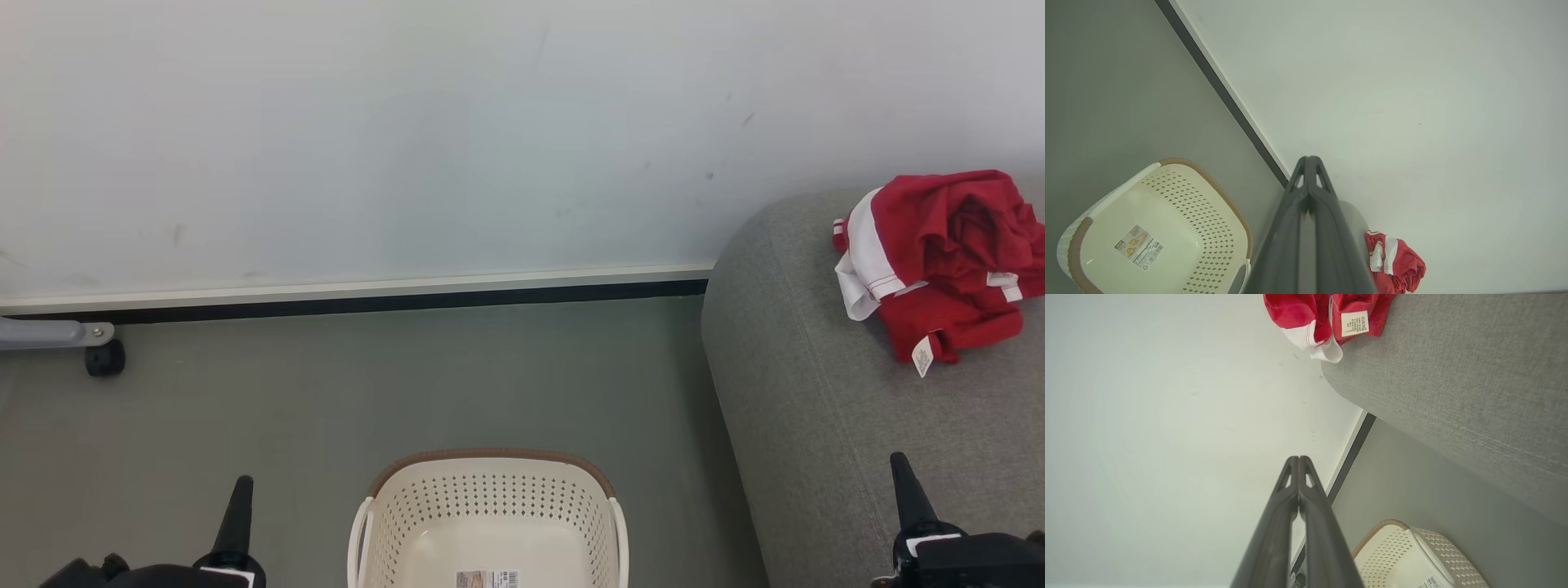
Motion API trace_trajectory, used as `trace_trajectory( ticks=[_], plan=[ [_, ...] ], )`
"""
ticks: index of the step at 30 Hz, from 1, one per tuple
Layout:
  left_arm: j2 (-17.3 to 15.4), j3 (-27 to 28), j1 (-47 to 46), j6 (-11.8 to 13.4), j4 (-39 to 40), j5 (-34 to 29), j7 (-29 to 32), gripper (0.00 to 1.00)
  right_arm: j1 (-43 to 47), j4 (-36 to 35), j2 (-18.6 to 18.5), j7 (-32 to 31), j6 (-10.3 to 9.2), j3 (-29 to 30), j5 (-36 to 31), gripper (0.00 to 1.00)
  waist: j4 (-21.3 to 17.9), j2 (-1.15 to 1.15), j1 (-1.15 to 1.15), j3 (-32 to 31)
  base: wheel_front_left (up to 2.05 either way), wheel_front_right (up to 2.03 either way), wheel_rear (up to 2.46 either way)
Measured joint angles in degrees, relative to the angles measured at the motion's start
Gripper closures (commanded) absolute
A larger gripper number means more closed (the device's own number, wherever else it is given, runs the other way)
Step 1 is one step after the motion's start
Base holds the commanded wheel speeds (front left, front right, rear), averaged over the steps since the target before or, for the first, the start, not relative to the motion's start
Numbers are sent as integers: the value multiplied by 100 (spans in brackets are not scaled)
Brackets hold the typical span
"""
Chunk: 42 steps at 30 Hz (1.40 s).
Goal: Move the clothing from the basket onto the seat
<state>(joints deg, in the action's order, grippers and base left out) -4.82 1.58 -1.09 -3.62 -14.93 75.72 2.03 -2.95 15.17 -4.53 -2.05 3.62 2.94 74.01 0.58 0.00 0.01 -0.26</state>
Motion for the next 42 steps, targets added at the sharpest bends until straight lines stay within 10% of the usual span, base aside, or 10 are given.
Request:
trace_trajectory(
  ticks=[22,42],
  plan=[
    [225,356,-338,-319,-187,1508,444,100,-185,194,192,-424,309,460,1724,100,-59,0,-1,36,0,0,0],
    [237,365,-349,-346,-197,1599,448,100,-232,198,197,-445,328,471,1741,100,-59,0,-1,36,0,0,0]
  ],
)
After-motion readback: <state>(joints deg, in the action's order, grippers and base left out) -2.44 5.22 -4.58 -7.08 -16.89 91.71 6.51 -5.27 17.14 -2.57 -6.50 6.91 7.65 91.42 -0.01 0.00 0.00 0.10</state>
